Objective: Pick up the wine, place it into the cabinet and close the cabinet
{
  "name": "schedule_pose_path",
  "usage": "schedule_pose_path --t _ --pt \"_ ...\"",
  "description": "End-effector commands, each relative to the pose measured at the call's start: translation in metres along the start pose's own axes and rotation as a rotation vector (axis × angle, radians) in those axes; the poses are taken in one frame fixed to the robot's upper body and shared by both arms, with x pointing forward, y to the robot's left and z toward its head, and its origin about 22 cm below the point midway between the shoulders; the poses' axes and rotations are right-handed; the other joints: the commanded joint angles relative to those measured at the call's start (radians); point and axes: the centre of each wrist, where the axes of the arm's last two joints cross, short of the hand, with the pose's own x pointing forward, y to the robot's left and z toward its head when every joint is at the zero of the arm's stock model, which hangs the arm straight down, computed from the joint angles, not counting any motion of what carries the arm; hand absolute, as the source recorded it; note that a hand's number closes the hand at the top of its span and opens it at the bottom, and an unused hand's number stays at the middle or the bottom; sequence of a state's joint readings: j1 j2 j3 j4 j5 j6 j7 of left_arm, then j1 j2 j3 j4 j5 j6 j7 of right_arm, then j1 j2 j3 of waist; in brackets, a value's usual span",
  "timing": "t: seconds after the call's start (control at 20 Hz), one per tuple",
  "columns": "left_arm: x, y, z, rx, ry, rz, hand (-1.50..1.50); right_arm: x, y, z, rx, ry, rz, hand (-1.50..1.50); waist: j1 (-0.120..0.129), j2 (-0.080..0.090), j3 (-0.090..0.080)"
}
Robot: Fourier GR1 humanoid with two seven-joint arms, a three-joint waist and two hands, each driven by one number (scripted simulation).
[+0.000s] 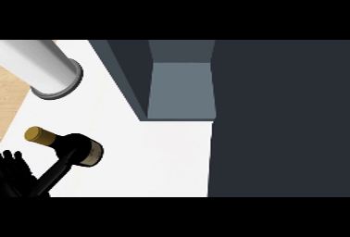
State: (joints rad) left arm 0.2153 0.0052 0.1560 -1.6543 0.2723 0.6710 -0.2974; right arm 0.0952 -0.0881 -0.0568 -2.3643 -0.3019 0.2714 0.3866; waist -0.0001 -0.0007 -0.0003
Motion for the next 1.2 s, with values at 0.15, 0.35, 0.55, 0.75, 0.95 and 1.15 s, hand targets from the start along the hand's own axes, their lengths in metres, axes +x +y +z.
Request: schedule_pose_path --t 0.15,0.35,0.55,0.75,0.95,1.15 --pt "-0.023 0.016 0.016 -0.02 0.041 0.014 -1.5 0.012 0.001 0.0 -0.008 0.004 0.001 -1.5 0.002 0.0 0.0" --pt "-0.04 0.002 0.001 -0.011 0.048 0.032 -1.5 0.019 0.01 0.004 0.0 -0.001 0.016 -1.5 -0.001 0.0 0.0" --pt "-0.072 0.006 0.02 -0.025 0.056 0.023 -1.5 0.017 0.005 0.004 -0.005 -0.012 0.004 -1.5 -0.001 0.0 0.0" --pt "-0.071 0.023 0.007 -0.032 0.077 0.029 -1.5 0.012 0.003 0.014 -0.021 -0.011 -0.001 -1.5 -0.001 0.0 0.0" --pt "-0.094 0.0 0.018 -0.04 0.078 0.02 -1.5 0.007 -0.004 0.013 -0.007 -0.007 0.013 -1.5 -0.003 0.0 0.0" --pt "-0.113 0.006 -0.005 -0.033 0.1 0.036 -1.5 -0.002 -0.004 0.001 0.002 -0.004 0.009 -1.5 -0.003 0.001 0.0"
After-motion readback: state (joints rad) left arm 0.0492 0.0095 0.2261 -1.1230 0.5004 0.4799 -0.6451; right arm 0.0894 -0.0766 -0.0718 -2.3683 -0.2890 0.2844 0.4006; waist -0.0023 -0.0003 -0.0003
